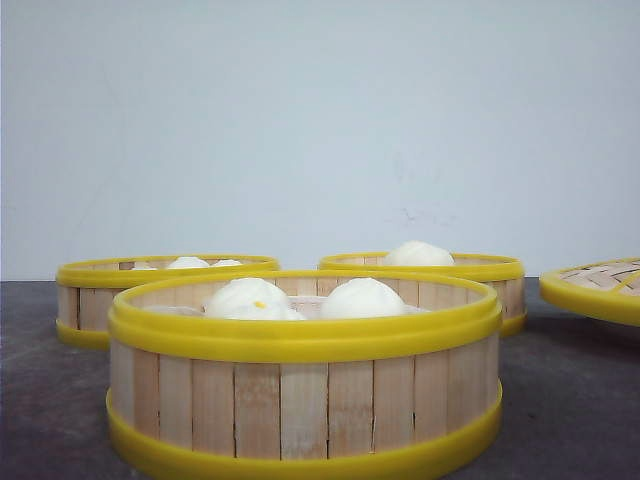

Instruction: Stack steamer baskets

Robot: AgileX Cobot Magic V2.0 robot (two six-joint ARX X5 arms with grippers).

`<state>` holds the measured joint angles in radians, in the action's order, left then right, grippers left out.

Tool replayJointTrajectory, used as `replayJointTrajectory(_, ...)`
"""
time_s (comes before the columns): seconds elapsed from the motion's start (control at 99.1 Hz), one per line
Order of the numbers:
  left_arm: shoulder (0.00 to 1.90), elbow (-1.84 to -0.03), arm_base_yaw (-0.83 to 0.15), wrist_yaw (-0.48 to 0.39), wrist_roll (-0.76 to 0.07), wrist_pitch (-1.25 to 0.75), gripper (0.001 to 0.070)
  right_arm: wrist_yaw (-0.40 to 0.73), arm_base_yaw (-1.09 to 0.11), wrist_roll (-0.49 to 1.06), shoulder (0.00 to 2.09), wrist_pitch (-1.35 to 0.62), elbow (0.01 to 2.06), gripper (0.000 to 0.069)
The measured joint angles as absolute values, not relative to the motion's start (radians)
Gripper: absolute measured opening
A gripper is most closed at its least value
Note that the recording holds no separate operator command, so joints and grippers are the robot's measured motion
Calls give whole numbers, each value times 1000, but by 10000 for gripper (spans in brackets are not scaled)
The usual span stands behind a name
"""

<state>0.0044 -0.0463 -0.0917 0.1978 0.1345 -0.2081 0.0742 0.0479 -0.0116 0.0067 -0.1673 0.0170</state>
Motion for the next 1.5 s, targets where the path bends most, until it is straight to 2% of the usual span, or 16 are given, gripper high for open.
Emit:
replayJointTrajectory(0.091,4,-41,-92,199,126,-190,33,70,48,-41,7,-167,17,15)
replayJointTrajectory(0.151,4,-36,-92,192,85,-175,33,53,48,-81,7,-167,17,15)
replayJointTrajectory(0.313,4,-34,-92,178,-140,-110,33,-65,48,-265,7,-152,17,15)
replayJointTrajectory(0.394,4,-34,-92,178,-228,-113,33,-77,48,-324,7,-144,17,15)
replayJointTrajectory(0.555,4,-34,-92,175,-326,-110,33,-77,48,-432,7,-91,17,15)
replayJointTrajectory(0.646,4,-34,-92,134,-387,-104,33,-75,48,-489,7,-42,17,13)
replayJointTrajectory(0.807,11,-51,-92,74,-432,-103,25,-58,48,-617,14,-13,34,10)
replayJointTrajectory(0.919,56,-141,-92,74,-443,-108,24,-53,48,-670,79,-44,128,10)
replayJointTrajectory(1.04,156,-305,-92,75,-431,-105,24,-67,48,-651,219,-81,304,10)
replayJointTrajectory(1.151,289,-475,-92,75,-375,-165,24,-110,48,-543,390,-181,509,10)
replayJointTrajectory(1.363,489,-719,-92,75,-232,-292,26,-113,45,-286,601,-395,820,10)
replayJointTrajectory(1.443,519,-743,-92,75,-193,-292,75,-113,34,-230,621,-405,859,29)
replayJointTrajectory(1.504,534,-743,-92,75,-175,-299,178,-113,23,-208,625,-406,865,112)
